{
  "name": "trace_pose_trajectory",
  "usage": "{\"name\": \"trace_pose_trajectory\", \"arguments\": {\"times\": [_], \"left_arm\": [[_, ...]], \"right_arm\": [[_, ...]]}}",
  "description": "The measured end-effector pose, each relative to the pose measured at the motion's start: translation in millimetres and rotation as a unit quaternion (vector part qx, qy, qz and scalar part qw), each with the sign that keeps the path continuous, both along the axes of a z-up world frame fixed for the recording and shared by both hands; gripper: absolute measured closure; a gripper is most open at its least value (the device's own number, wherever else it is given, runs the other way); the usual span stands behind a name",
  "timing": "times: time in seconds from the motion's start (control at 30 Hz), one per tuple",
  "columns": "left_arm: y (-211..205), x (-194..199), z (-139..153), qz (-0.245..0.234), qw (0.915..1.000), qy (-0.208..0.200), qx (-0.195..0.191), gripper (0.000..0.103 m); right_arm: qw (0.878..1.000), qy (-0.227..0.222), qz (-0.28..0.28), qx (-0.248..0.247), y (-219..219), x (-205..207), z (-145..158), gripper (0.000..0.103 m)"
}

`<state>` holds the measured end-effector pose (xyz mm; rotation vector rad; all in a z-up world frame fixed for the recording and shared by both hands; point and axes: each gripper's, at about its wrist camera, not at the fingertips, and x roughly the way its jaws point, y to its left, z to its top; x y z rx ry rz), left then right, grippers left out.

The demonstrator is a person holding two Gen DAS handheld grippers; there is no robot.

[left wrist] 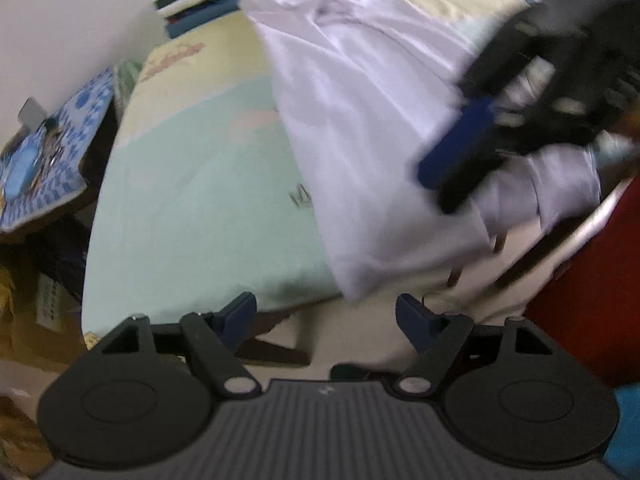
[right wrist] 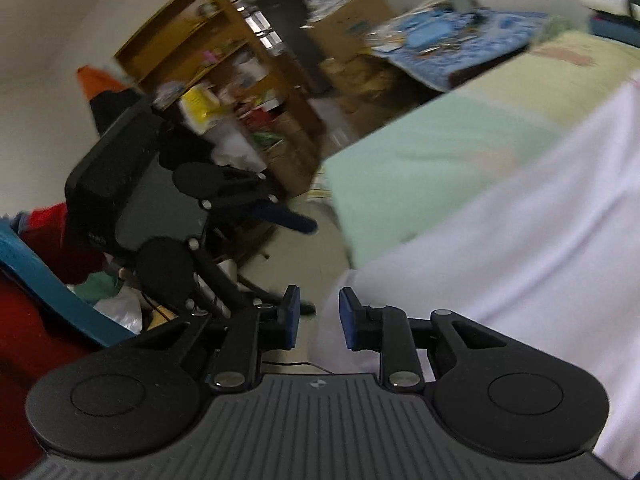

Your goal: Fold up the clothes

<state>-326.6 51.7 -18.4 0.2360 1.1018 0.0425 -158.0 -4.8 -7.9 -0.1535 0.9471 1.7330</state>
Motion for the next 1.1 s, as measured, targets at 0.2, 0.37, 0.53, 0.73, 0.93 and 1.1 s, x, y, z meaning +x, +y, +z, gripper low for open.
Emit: {"name": "trace_pose_trajectory", "arguments": {"times": [0.2, 0.37, 0.53, 0.73, 0.93, 1.1], "left_arm": [[-12.4, -2.5, -13.0, -0.060, 0.9962, 0.030, 0.055, 0.022], [-7.7, -5.6, -10.5, -0.076, 0.9939, 0.038, 0.071, 0.021], [-9.2, -6.2, 1.3, -0.115, 0.9882, 0.048, 0.089, 0.021], [-28.4, 2.1, 2.3, -0.203, 0.9712, 0.043, 0.117, 0.021], [-46.5, 9.2, -10.8, -0.290, 0.9462, 0.042, 0.137, 0.038], [-52.7, 15.0, -22.8, -0.343, 0.9264, 0.049, 0.148, 0.050]], "right_arm": [[0.997, -0.060, 0.036, -0.026, 49.2, -22.9, -25.6, 0.078], [0.993, -0.094, 0.063, -0.036, 51.1, -35.5, -32.1, 0.097], [0.979, -0.148, 0.140, -0.021, 47.4, -49.9, -23.5, 0.097], [0.958, -0.199, 0.205, -0.017, 38.9, -47.5, -12.8, 0.097], [0.961, -0.196, 0.195, 0.011, 32.0, -43.9, -3.3, 0.097], [0.963, -0.189, 0.189, 0.003, 26.4, -43.6, -5.2, 0.094]]}}
